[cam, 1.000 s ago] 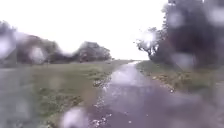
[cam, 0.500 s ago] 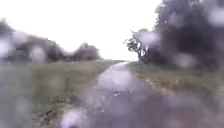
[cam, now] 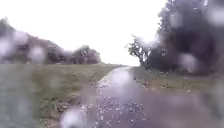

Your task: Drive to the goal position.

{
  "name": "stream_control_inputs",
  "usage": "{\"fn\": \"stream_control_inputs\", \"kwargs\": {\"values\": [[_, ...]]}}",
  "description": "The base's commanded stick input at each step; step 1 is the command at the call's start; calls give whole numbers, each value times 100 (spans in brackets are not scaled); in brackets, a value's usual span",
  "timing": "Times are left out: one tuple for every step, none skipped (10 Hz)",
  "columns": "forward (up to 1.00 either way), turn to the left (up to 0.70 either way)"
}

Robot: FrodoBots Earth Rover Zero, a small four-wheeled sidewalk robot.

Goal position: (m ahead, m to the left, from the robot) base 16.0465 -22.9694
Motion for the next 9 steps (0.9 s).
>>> {"fn": "stream_control_inputs", "kwargs": {"values": [[100,0],[100,0],[100,0],[100,0],[100,0],[100,0],[100,0],[100,0],[100,0]]}}
